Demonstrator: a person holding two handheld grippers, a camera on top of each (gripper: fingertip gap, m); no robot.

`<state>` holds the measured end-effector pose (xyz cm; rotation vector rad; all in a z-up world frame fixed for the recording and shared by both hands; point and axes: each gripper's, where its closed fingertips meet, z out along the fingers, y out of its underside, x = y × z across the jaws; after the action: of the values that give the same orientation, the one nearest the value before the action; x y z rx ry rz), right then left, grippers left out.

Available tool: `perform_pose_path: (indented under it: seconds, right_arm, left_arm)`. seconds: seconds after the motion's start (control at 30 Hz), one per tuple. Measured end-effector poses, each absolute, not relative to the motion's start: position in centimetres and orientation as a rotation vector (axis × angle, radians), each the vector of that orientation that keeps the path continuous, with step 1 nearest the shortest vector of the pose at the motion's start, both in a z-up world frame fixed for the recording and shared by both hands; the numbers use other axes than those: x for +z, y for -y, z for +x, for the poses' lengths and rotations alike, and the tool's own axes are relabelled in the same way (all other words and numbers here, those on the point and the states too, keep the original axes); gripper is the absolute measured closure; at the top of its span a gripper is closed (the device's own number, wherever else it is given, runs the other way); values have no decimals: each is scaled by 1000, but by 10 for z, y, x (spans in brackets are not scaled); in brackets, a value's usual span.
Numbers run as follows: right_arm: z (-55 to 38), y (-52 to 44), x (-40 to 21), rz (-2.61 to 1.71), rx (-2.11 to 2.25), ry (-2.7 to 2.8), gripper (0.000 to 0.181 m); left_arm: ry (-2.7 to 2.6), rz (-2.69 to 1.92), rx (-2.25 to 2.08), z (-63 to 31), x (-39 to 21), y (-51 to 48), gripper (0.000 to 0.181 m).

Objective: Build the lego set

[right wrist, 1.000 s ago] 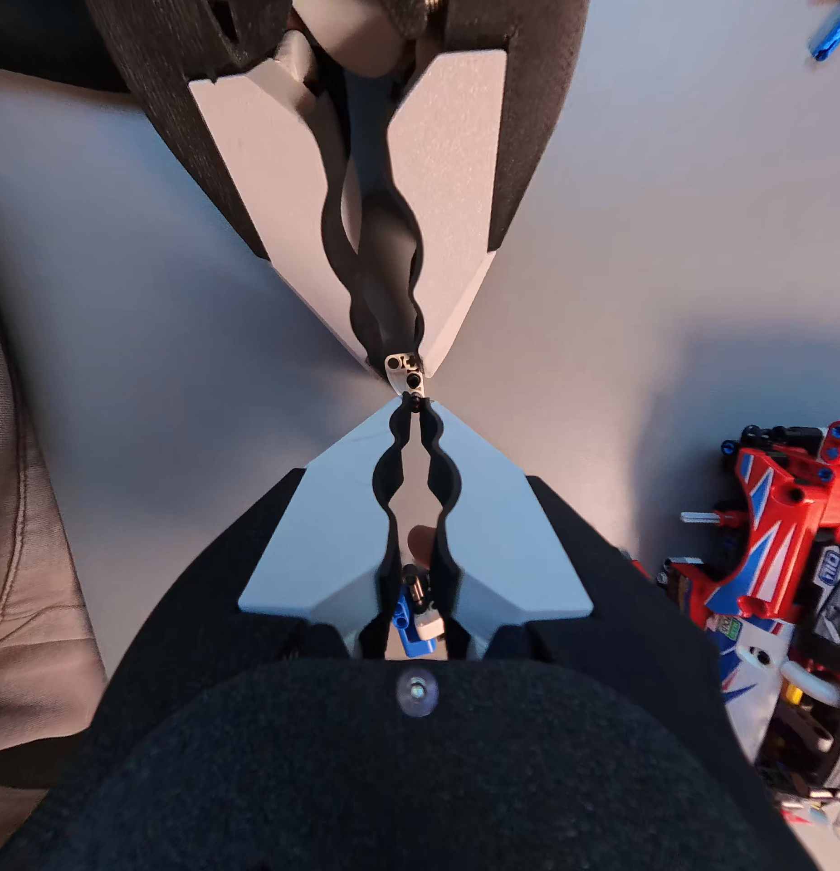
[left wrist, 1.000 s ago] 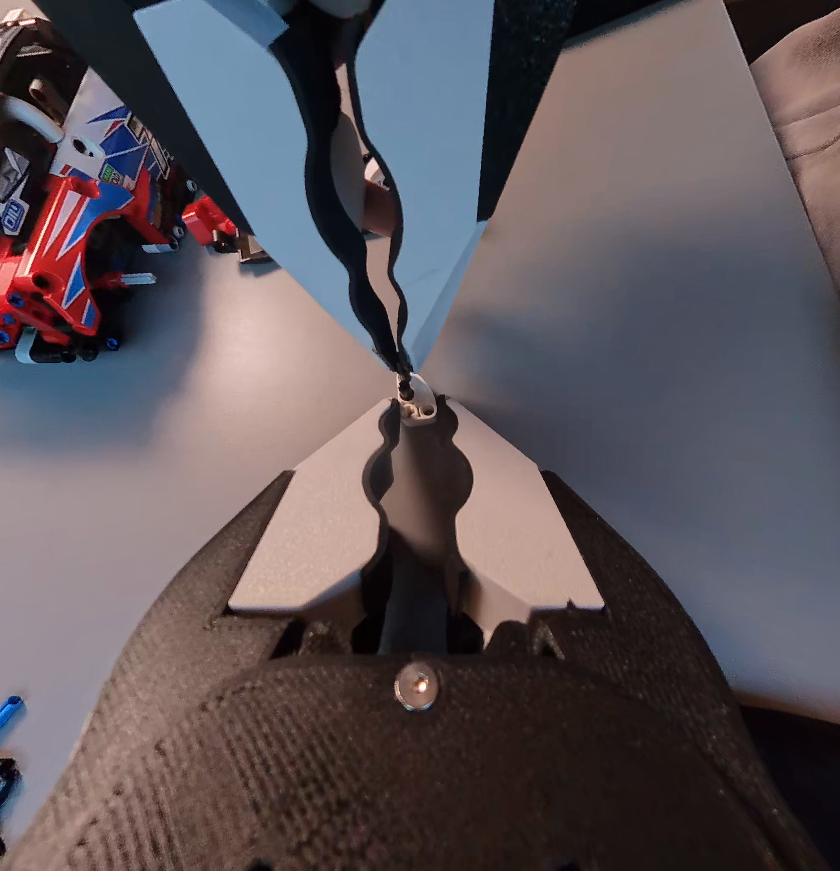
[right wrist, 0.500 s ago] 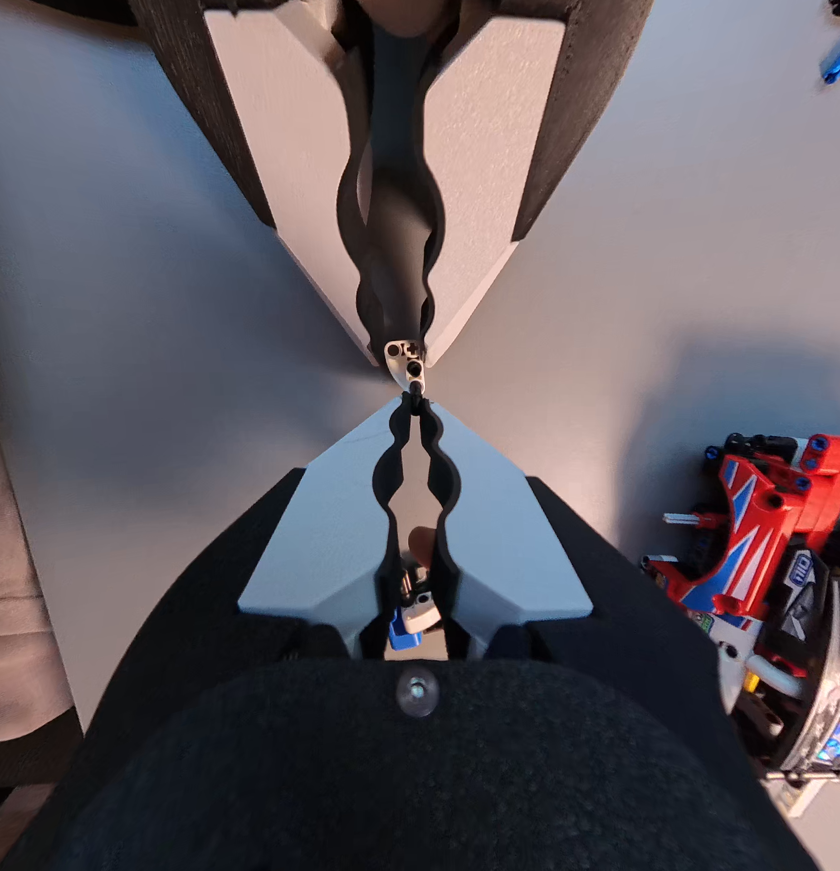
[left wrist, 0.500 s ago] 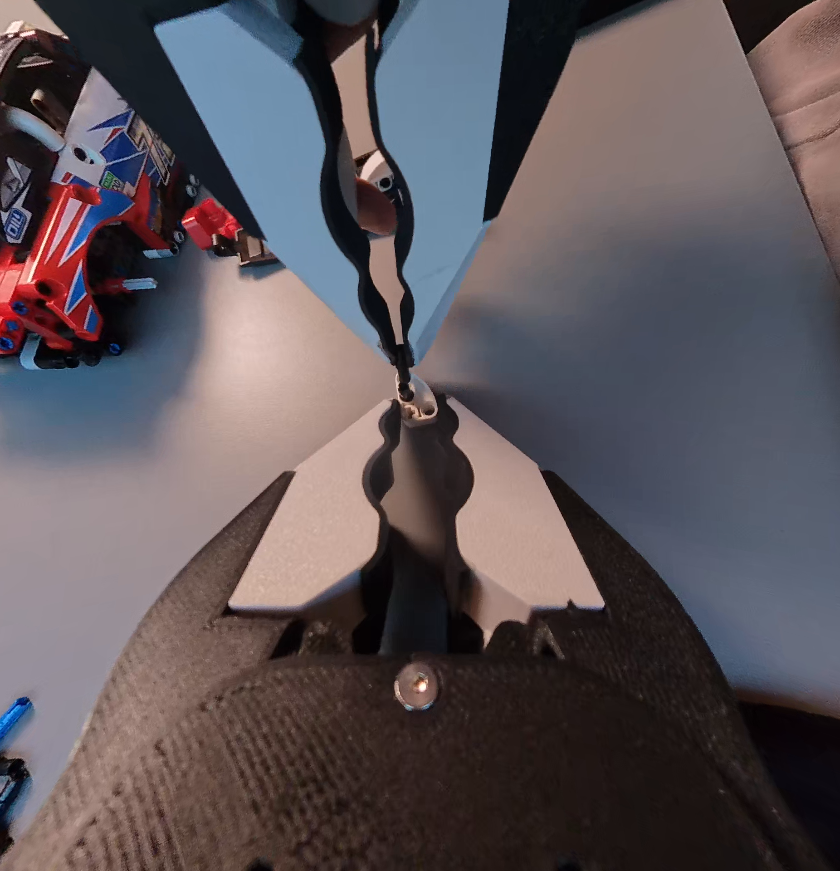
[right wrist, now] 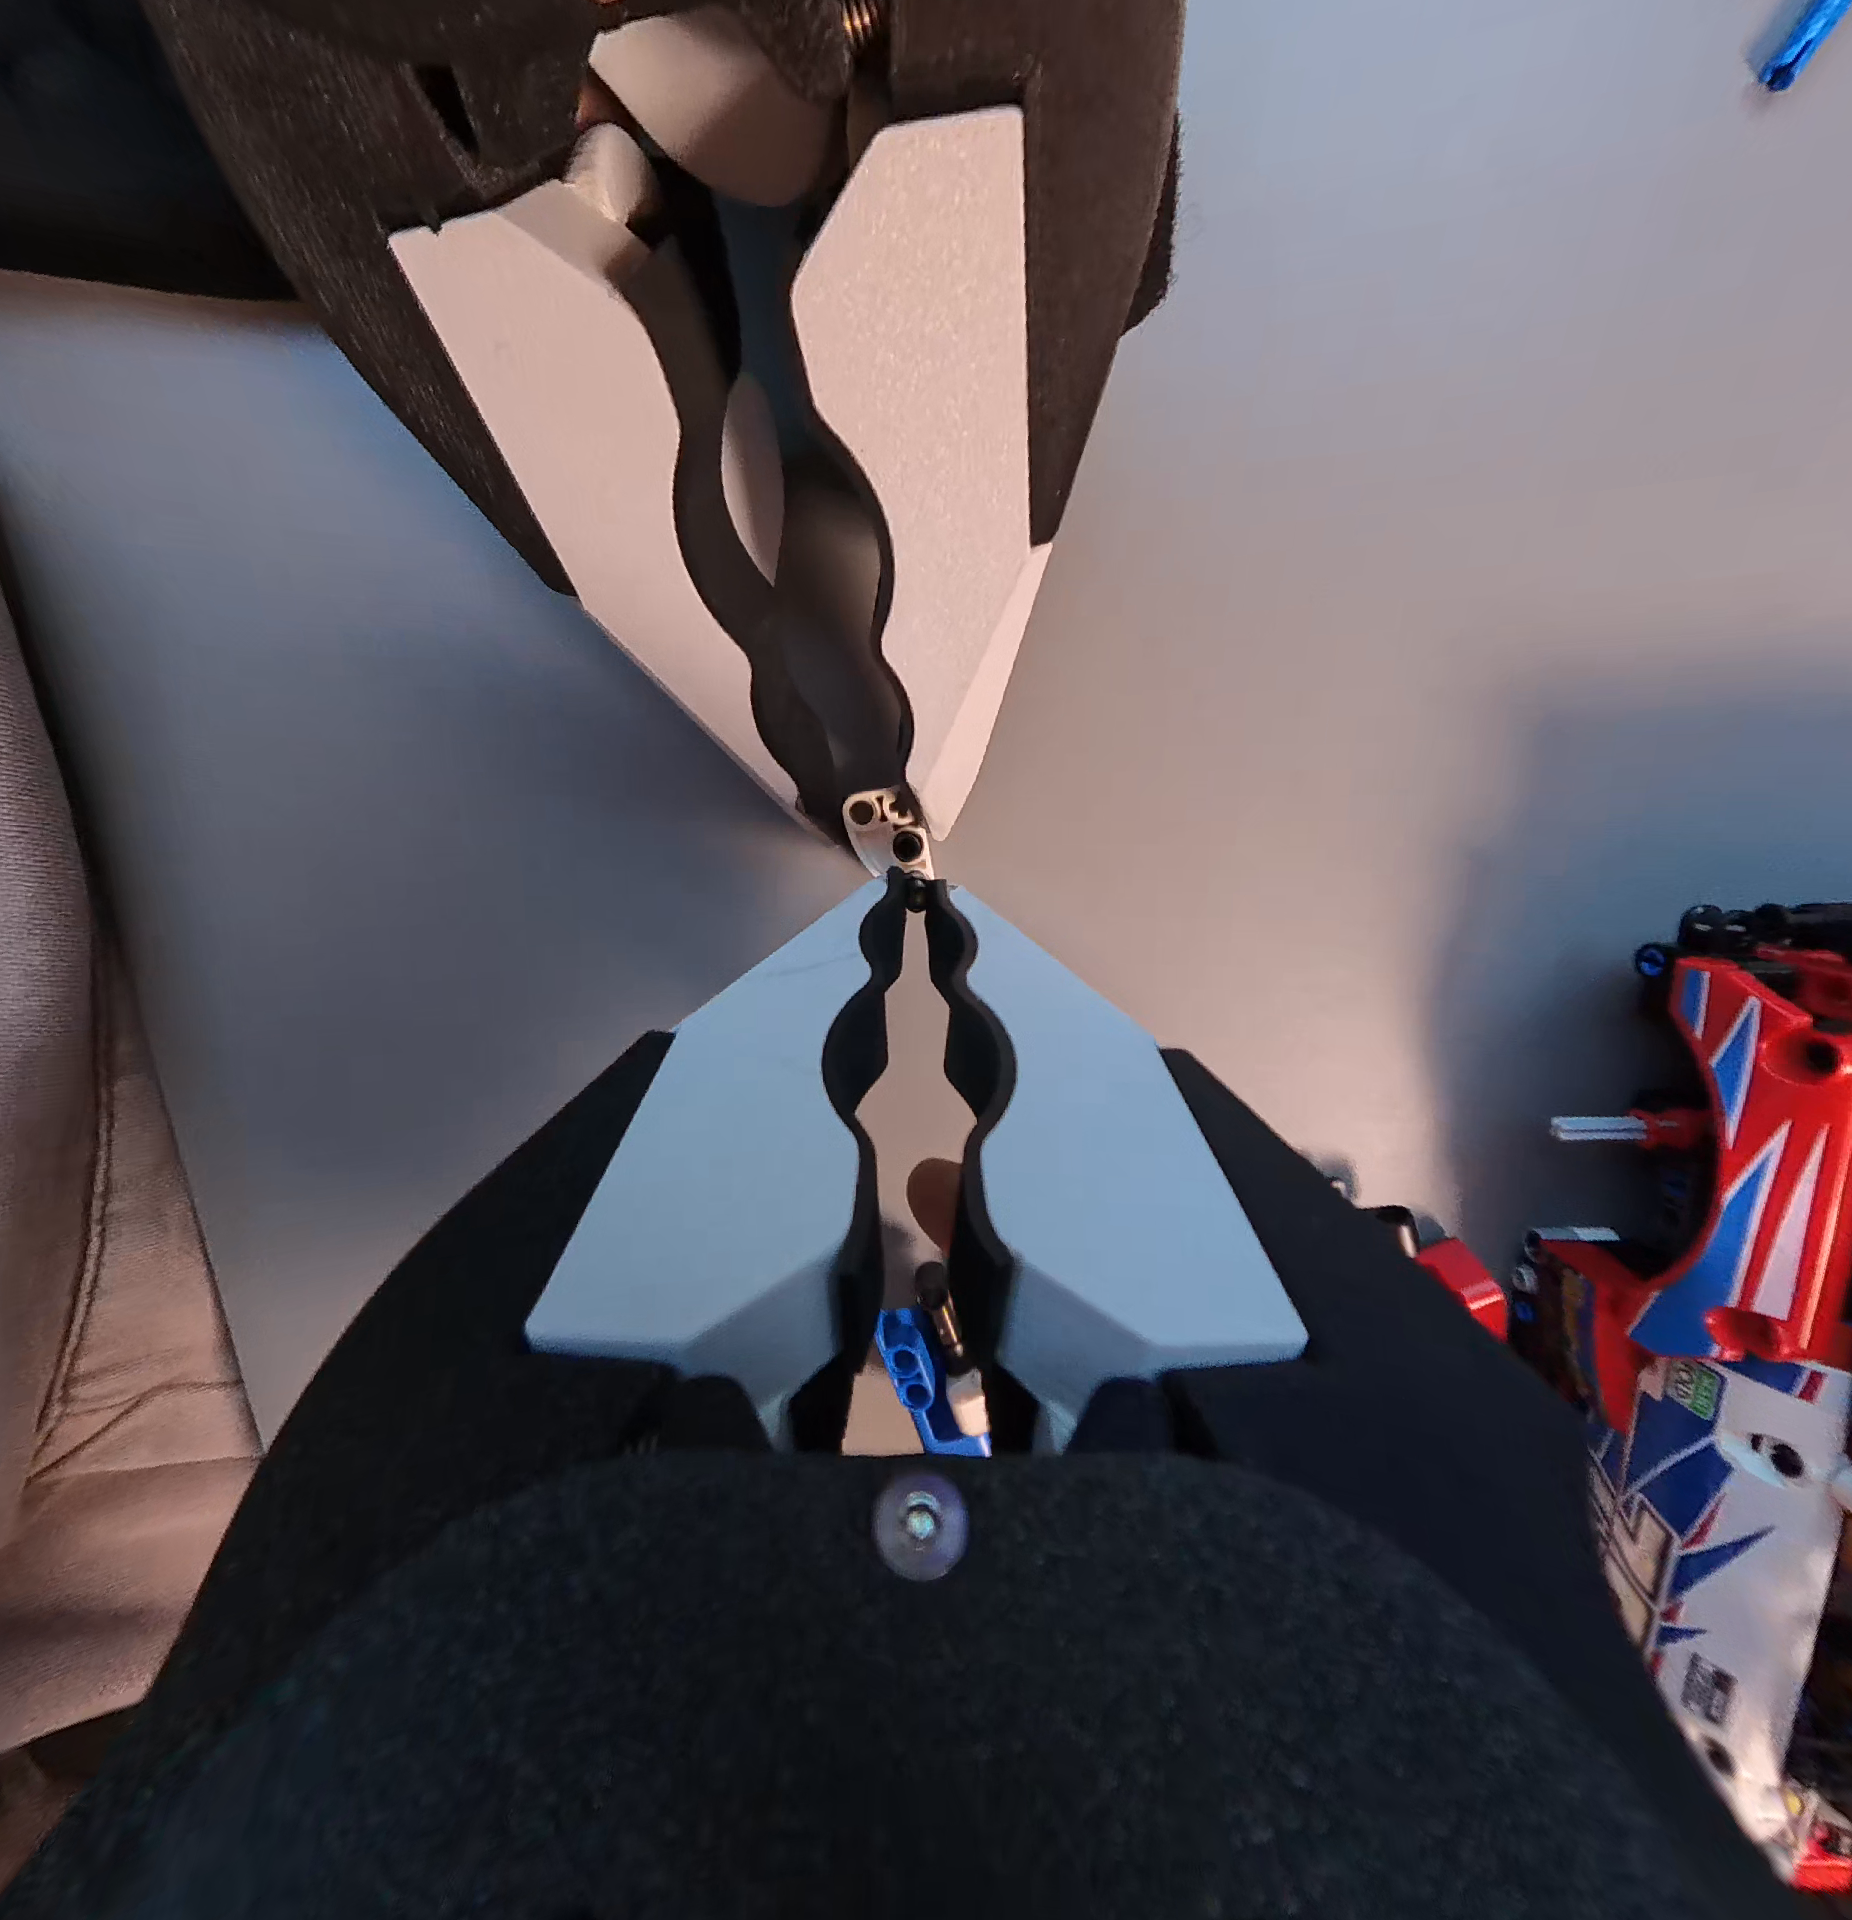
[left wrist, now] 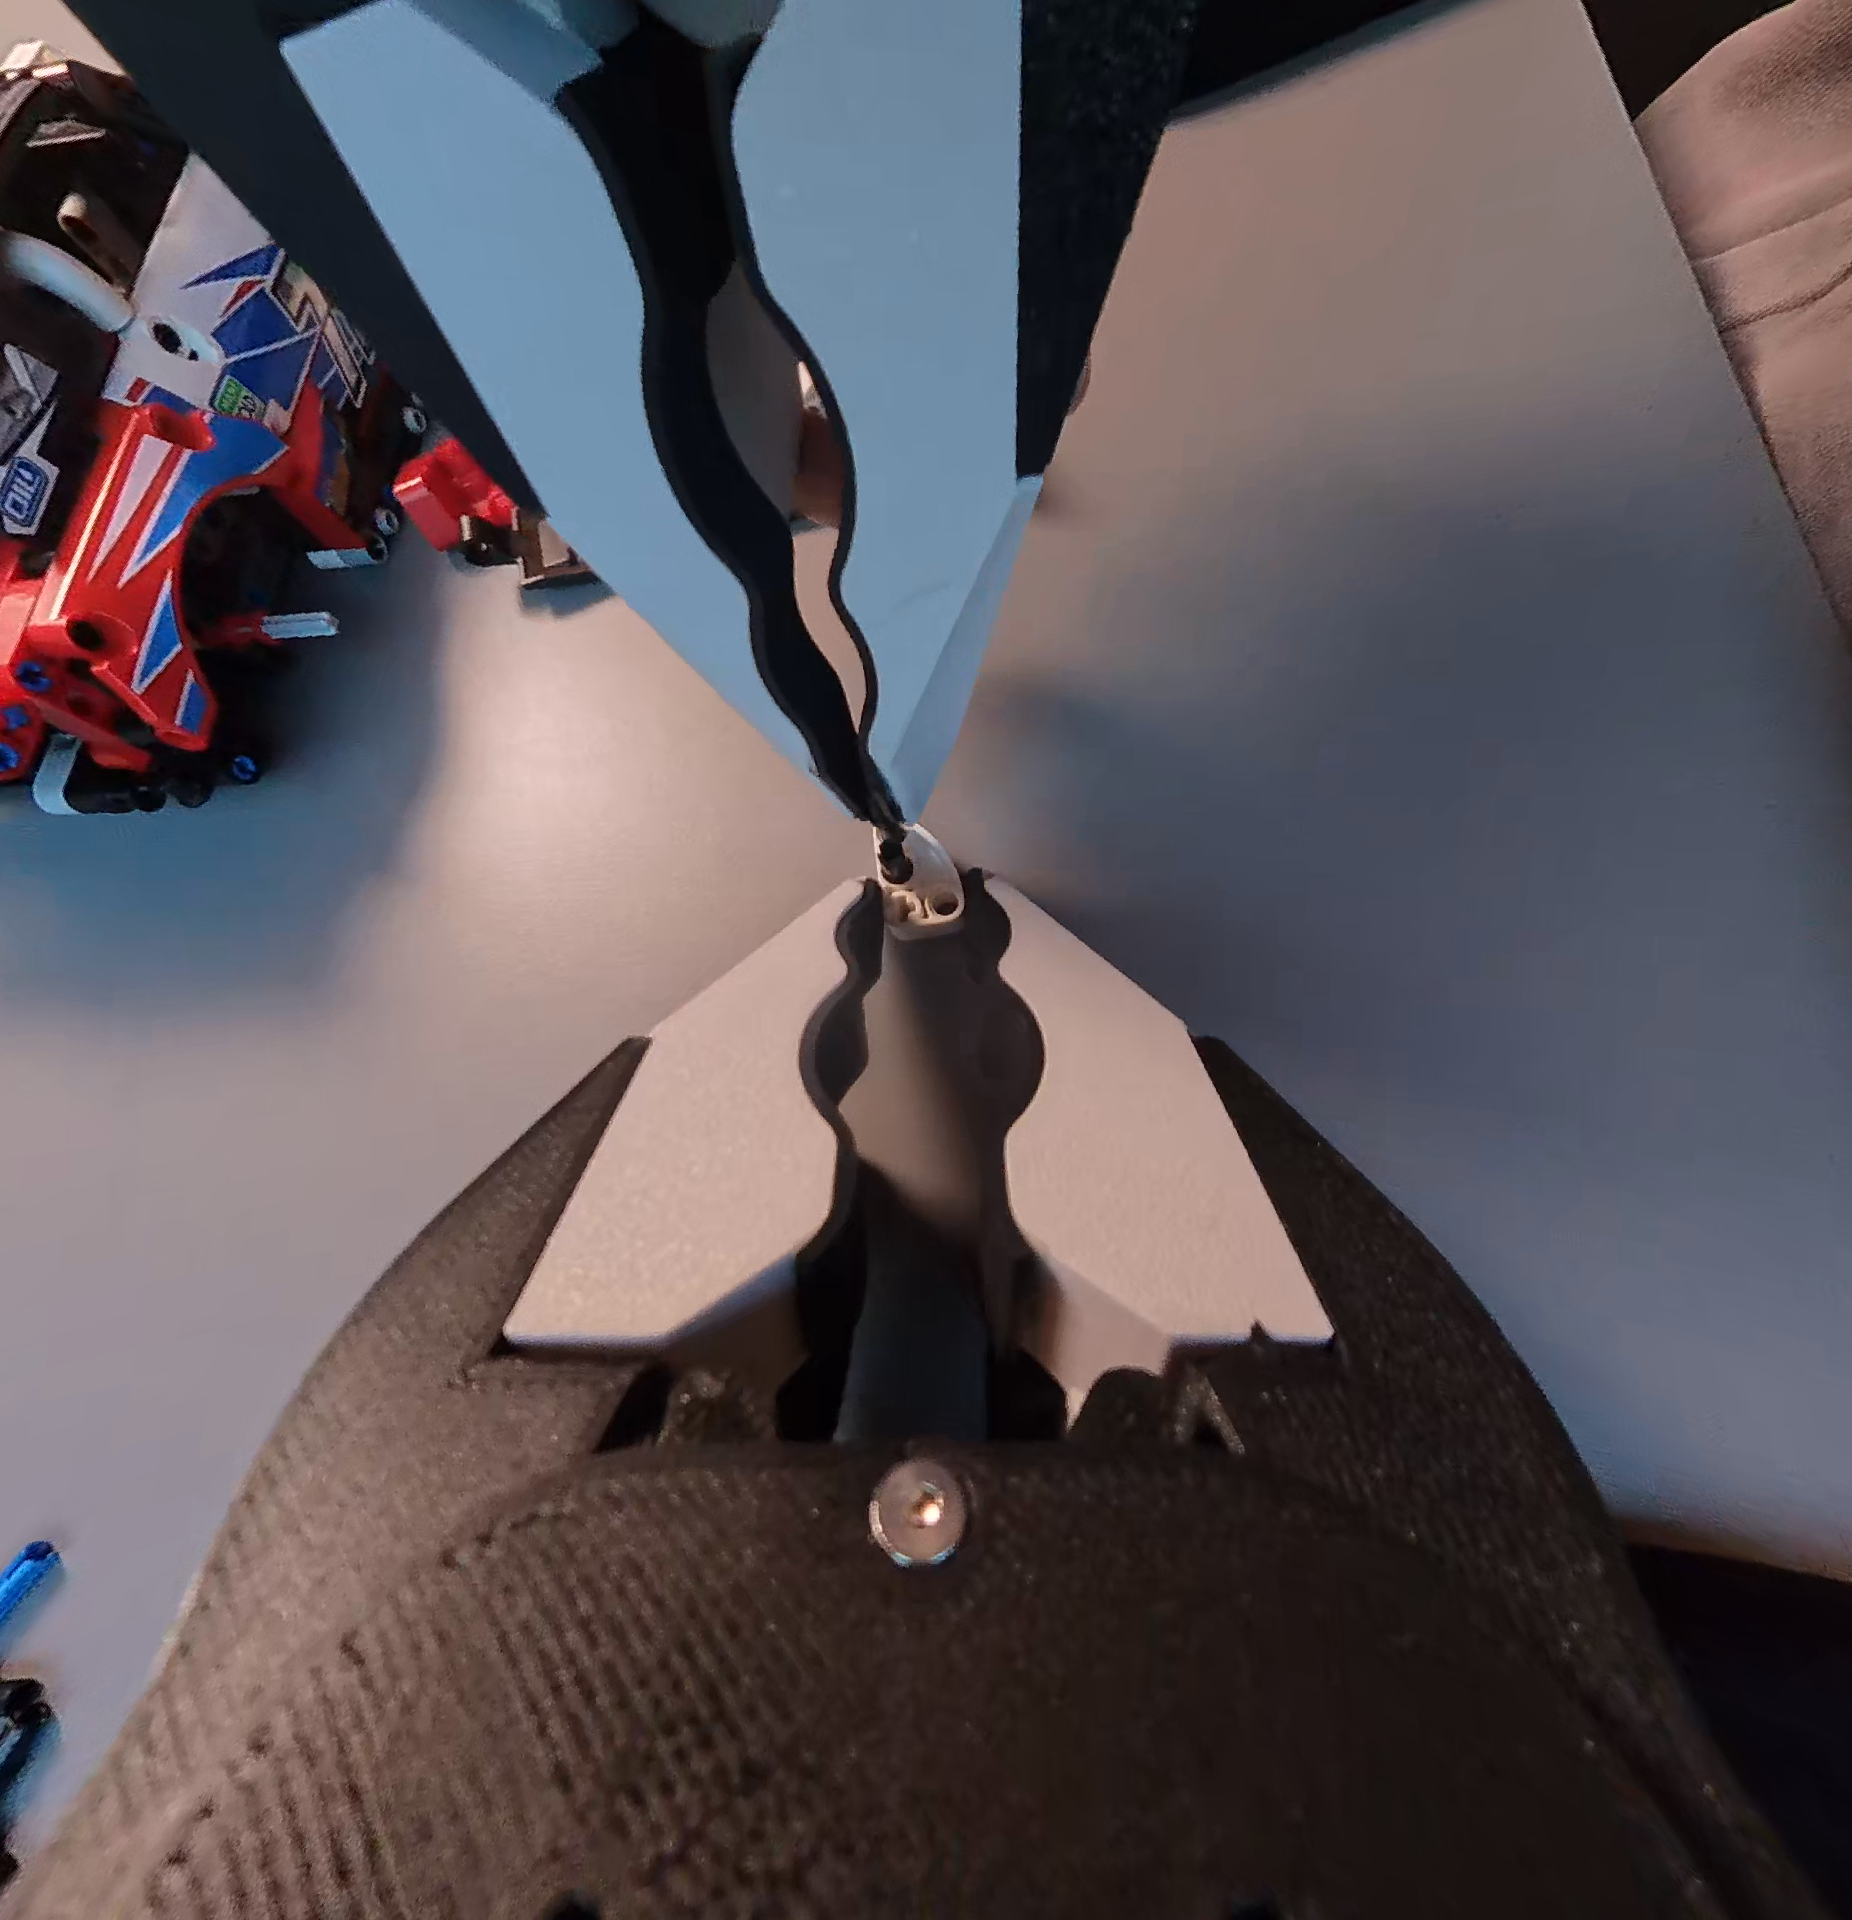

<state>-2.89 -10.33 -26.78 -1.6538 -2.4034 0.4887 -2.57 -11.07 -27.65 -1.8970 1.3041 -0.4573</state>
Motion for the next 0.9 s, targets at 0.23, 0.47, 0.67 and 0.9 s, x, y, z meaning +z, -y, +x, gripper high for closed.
perform_pose_path:
  seconds: [0.23,0.47,0.67,0.9]
  right_arm:
    - [-29,103,-268,-1582,357,2434,180]
    - [-30,103,-267,-1684,325,2418,180]
    - [-32,104,-268,-1716,332,2370,180]
    - [-32,103,-268,-1696,345,2346,180]
  left_arm:
    - [-1295,-1904,-455,-26,-277,111,167]
    - [-1275,-1919,-465,-25,-276,110,168]
    - [-1273,-1921,-467,-26,-277,110,168]
    - [-1277,-1916,-455,-26,-277,110,168]
